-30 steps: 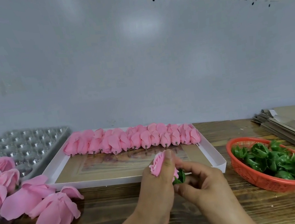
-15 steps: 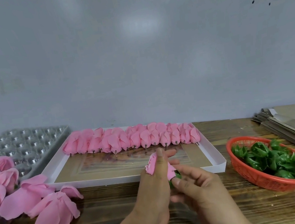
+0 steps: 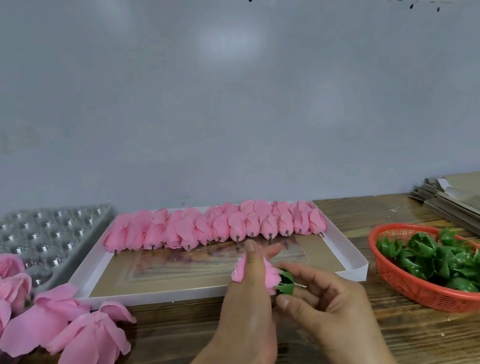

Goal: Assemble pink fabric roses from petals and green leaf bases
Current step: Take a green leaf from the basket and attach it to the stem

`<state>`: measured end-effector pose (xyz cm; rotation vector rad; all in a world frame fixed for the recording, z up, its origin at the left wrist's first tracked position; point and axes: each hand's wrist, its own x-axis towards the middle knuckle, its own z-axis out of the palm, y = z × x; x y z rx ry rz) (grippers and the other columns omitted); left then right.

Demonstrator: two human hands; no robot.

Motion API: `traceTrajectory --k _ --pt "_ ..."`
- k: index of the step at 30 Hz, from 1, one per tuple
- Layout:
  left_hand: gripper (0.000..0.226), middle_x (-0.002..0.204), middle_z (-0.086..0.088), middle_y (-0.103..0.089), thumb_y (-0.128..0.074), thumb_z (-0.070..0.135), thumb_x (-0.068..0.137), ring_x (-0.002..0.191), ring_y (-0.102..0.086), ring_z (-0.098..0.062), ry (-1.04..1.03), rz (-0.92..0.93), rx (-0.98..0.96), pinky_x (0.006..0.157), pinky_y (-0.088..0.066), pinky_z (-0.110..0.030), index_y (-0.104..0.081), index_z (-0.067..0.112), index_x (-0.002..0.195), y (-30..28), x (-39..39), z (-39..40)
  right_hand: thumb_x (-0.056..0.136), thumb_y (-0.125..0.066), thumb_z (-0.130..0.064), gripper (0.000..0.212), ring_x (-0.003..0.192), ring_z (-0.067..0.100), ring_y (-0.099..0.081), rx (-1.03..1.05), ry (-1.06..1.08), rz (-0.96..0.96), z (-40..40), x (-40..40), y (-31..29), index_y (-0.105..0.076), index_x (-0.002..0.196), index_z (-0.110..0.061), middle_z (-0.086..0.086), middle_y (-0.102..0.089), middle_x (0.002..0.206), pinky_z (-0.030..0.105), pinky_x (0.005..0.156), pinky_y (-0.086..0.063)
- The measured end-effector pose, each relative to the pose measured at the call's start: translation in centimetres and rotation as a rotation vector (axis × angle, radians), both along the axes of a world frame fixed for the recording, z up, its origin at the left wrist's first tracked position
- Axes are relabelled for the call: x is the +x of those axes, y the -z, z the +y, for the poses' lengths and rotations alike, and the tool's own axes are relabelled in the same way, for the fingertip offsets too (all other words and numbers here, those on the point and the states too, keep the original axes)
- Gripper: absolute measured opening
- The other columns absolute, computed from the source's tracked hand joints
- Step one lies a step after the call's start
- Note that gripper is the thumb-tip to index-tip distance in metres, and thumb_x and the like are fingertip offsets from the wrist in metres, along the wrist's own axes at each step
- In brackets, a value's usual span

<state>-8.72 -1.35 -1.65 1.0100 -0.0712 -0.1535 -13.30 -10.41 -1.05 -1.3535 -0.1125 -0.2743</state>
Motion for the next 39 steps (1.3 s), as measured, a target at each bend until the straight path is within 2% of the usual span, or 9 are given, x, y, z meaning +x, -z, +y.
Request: traceTrajectory --k 7,10,15,18,23,28,32,36,39 --pt "0.047 0.082 -0.012 -0.074 -0.045 0.059 0.082 0.075 -0.071 -0.023 0.034 0.012 -0.046 0.071 -0.056 -0.035 -0.074 0.022 0.089 -0.1 -0.4 -0.2 0.074 -0.060 0.023 0.051 0.073 0.011 -0.071 -0.085 0.017 -0.038 -0.5 0.7 0.8 -0.072 0.090 -0.024 0.001 -0.075 0.084 0.012 0.052 -0.048" --pt "0.047 0.088 -0.015 -0.073 -0.045 0.058 0.082 0.080 -0.071 -0.028 0.070 0.026 -0.065 0.076 -0.056 -0.040 -0.072 0.023 0.095 0.0 -0.8 -0.4 0.073 -0.068 0.016 0.059 0.073 0.010 -0.069 -0.311 0.046 -0.134 -0.9 0.8 1.1 -0.075 0.087 -0.041 -0.001 -0.074 0.085 0.024 0.063 -0.054" --pt "0.049 0.092 -0.015 -0.074 -0.040 0.055 0.091 0.083 -0.073 -0.027 0.135 0.100 -0.098 0.075 -0.055 -0.038 -0.066 0.016 0.110 0.1 -1.1 -0.6 0.066 -0.080 0.002 0.043 0.056 0.006 -0.050 -0.552 0.181 -0.206 -1.4 1.0 1.2 -0.075 0.091 -0.033 0.004 -0.063 0.074 0.029 0.058 -0.046" --pt "0.050 0.095 -0.020 -0.073 -0.039 0.055 0.093 0.084 -0.072 -0.033 0.134 0.132 -0.107 0.074 -0.056 -0.041 -0.064 0.016 0.111 -0.3 -0.9 -0.4 0.067 -0.077 0.008 0.048 0.058 0.015 -0.057 -0.463 0.135 -0.186 -1.5 0.8 0.8 -0.075 0.087 -0.035 0.006 -0.068 0.074 0.033 0.060 -0.053" --pt "0.053 0.098 -0.020 -0.072 -0.036 0.059 0.092 0.081 -0.072 -0.032 0.151 0.176 -0.120 0.070 -0.056 -0.038 -0.062 0.019 0.114 -0.5 -0.5 0.0 0.067 -0.069 0.022 0.041 0.052 0.008 -0.063 -0.296 0.124 -0.149 -1.6 1.0 0.5 -0.068 0.062 -0.019 0.006 -0.070 0.063 0.016 0.051 -0.051" --pt "0.048 0.118 -0.023 -0.065 -0.033 0.054 0.097 0.096 -0.066 -0.030 0.307 0.242 -0.122 0.087 -0.047 -0.042 -0.064 0.024 0.118 -0.5 -0.8 0.2 0.068 -0.075 0.010 0.029 0.050 0.020 -0.057 -0.343 0.166 -0.170 -2.1 0.8 0.2 -0.069 0.062 -0.017 0.013 -0.063 0.058 0.036 0.045 -0.050" --pt "0.042 0.110 -0.022 -0.069 -0.033 0.048 0.098 0.091 -0.067 -0.030 0.325 0.182 -0.092 0.087 -0.044 -0.044 -0.063 0.025 0.117 -0.4 -0.7 0.2 0.069 -0.074 0.009 0.030 0.050 0.017 -0.058 -0.393 0.167 -0.199 -2.4 0.6 0.0 -0.068 0.066 -0.020 0.009 -0.065 0.061 0.041 0.046 -0.050" --pt "0.046 0.081 -0.010 -0.070 -0.032 0.049 0.098 0.069 -0.069 -0.021 0.329 0.174 -0.125 0.076 -0.047 -0.037 -0.068 0.023 0.110 -0.5 -0.3 0.2 0.071 -0.077 -0.001 0.038 0.061 0.012 -0.062 -0.594 0.293 -0.413 -2.2 0.7 0.1 -0.071 0.080 -0.037 0.000 -0.066 0.067 0.029 0.055 -0.054" --pt "0.058 0.090 -0.005 -0.073 -0.031 0.058 0.092 0.075 -0.071 -0.018 0.373 0.207 -0.179 0.072 -0.048 -0.035 -0.078 0.025 0.088 -0.2 0.0 0.0 0.068 -0.073 -0.006 0.022 0.076 0.004 -0.060 -0.819 0.400 -0.673 -2.5 1.0 0.1 -0.071 0.090 -0.009 -0.005 -0.067 0.083 0.019 0.067 -0.052"
